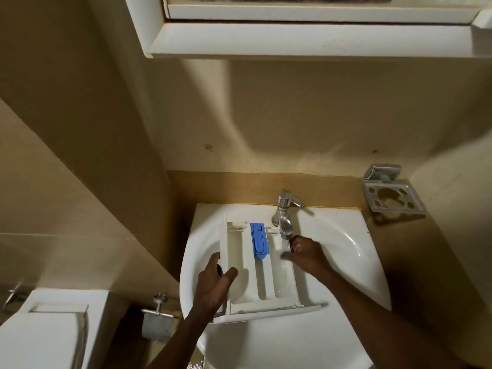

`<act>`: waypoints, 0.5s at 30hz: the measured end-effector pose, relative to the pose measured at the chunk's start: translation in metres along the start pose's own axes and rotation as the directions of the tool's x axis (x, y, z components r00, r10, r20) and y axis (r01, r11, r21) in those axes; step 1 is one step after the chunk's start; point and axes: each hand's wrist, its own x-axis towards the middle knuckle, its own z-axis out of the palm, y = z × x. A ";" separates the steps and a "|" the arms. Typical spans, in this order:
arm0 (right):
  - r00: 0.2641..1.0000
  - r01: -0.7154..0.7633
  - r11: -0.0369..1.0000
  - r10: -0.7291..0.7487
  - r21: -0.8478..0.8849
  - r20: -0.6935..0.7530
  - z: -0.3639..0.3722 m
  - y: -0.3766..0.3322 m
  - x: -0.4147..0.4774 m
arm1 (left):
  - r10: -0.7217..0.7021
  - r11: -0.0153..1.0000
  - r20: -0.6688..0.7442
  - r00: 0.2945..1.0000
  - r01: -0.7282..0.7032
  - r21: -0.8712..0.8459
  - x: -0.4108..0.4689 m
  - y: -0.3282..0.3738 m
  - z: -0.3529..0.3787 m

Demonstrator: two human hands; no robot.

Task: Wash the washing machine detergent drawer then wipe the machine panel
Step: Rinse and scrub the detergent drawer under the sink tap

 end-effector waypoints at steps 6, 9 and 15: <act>0.939 0.079 0.989 -0.030 0.129 -0.344 0.008 -0.013 -0.008 | -0.009 1.000 -0.007 1.000 0.009 0.007 0.004 -0.002 0.001; 0.917 0.186 0.979 -0.141 0.086 -0.372 0.024 -0.002 -0.025 | 0.005 1.000 -0.003 1.000 -0.005 0.014 0.007 -0.003 0.001; 0.961 0.145 0.984 -0.116 0.101 -0.251 0.017 -0.010 -0.019 | 0.032 0.999 -0.011 0.999 -0.032 0.030 0.009 -0.004 0.004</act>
